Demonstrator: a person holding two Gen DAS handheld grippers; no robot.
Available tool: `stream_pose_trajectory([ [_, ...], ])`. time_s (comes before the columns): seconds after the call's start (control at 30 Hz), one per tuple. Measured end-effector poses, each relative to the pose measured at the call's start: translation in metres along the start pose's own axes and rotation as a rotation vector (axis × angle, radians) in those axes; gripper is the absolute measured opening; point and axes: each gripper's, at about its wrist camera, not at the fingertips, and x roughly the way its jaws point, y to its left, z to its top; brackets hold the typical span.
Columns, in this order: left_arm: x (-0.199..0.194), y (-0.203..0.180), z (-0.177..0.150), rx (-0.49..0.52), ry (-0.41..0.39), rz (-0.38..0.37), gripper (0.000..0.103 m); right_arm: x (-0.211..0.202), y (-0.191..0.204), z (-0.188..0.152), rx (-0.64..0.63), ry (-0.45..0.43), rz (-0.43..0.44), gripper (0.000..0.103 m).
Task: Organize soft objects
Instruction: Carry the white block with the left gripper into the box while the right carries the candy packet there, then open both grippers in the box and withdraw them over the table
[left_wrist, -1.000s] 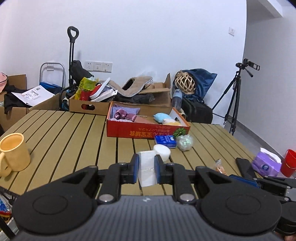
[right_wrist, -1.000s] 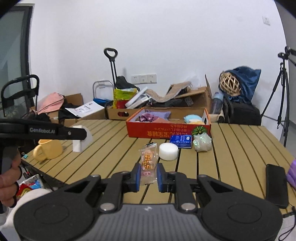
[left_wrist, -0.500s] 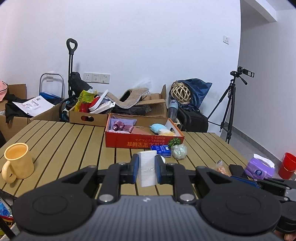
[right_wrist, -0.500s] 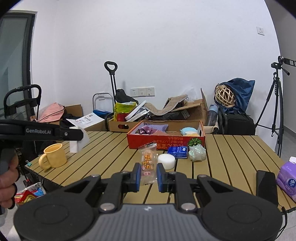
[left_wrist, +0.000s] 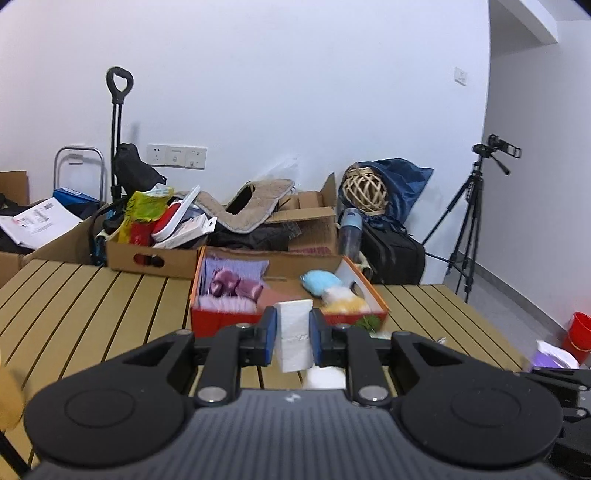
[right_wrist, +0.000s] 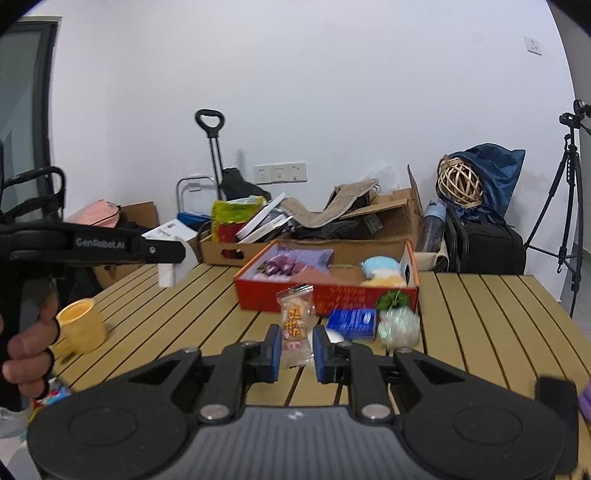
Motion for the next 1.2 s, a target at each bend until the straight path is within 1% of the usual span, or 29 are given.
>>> stream_pose_trajectory([
  [0.1,0.056,0.014,0.021,-0.024,0.026,-0.001,0.019,0.047,-0.017,0.025,-0.004,0.009,-0.003,0.017],
  [0.17,0.098,0.028,0.034,-0.052,0.056,-0.005,0.019,0.087,-0.030,0.043,0.003,0.020,-0.004,0.017],
  [0.3,0.176,0.053,0.050,-0.097,0.099,0.019,0.019,0.172,-0.050,0.077,0.028,0.064,0.007,0.017],
  [0.37,0.211,0.066,0.054,-0.134,0.112,0.012,0.019,0.214,-0.056,0.088,0.057,0.099,0.016,0.017],
  [0.47,0.260,0.081,0.060,-0.179,0.171,0.022,0.020,0.280,-0.063,0.100,0.105,0.154,0.020,0.017],
  [0.57,0.297,0.090,0.058,-0.194,0.239,0.036,0.021,0.341,-0.069,0.103,0.183,0.222,0.051,0.017],
  [0.6,0.307,0.092,0.056,-0.196,0.257,0.043,0.023,0.361,-0.072,0.103,0.216,0.251,0.050,0.017],
  [0.67,0.318,0.095,0.052,-0.202,0.273,0.053,0.046,0.388,-0.072,0.100,0.250,0.291,0.048,0.020],
  [0.73,0.325,0.100,0.049,-0.212,0.289,0.046,0.053,0.413,-0.073,0.096,0.275,0.342,0.049,0.023],
  [0.8,0.324,0.104,0.047,-0.218,0.294,0.054,0.053,0.423,-0.073,0.093,0.300,0.377,0.049,0.036],
  [0.83,0.323,0.106,0.048,-0.217,0.291,0.052,0.055,0.424,-0.075,0.092,0.309,0.388,0.054,0.047],
  [0.87,0.321,0.108,0.049,-0.217,0.286,0.053,0.058,0.421,-0.076,0.092,0.313,0.380,0.057,0.058],
  [0.9,0.319,0.108,0.050,-0.214,0.283,0.058,0.059,0.418,-0.077,0.092,0.313,0.365,0.055,0.062],
  [0.93,0.317,0.109,0.052,-0.206,0.280,0.066,0.060,0.414,-0.077,0.094,0.307,0.359,0.056,0.065],
  [1.07,0.300,0.105,0.066,-0.179,0.267,0.069,0.060,0.391,-0.076,0.111,0.258,0.340,0.025,0.064],
  [1.2,0.268,0.092,0.086,-0.134,0.224,0.070,0.060,0.354,-0.073,0.133,0.190,0.307,-0.006,0.064],
])
